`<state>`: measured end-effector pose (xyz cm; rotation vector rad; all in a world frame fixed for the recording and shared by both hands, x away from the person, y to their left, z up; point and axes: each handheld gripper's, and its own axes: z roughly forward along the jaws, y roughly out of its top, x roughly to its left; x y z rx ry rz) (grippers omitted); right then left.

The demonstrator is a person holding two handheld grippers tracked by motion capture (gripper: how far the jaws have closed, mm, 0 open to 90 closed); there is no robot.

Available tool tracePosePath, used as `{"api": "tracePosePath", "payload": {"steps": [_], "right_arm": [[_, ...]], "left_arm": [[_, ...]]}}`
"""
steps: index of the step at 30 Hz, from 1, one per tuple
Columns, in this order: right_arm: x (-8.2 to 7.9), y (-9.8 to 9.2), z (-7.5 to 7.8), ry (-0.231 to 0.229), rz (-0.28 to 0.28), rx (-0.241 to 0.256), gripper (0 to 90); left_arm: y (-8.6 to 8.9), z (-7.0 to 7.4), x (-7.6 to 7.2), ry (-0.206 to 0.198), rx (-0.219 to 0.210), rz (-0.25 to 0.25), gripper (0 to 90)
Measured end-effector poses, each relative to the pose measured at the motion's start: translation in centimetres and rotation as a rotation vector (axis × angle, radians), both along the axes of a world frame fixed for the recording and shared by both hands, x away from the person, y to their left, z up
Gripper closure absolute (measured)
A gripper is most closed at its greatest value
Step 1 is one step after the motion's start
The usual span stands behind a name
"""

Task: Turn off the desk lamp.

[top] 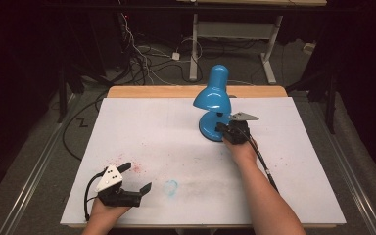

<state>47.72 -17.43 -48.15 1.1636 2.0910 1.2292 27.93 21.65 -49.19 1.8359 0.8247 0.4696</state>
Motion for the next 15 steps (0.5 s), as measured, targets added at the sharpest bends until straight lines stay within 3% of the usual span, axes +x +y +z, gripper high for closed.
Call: {"api": "tracePosePath", "payload": {"steps": [10,13,15], "right_arm": [[-0.06,0.02,0.11,0.003,0.0,-0.006,90.0],[-0.04,-0.12,0.21,0.007,0.003,-0.012,90.0],[-0.08,-0.21,0.36,0.009,0.008,-0.017,90.0]], "left_arm": [[0.04,-0.07,-0.03,0.005,-0.007,-0.001,0.0],[0.01,-0.16,-0.12,0.032,-0.021,0.002,0.0],[0.04,-0.13,-0.05,0.019,-0.017,0.0,0.0]]}}
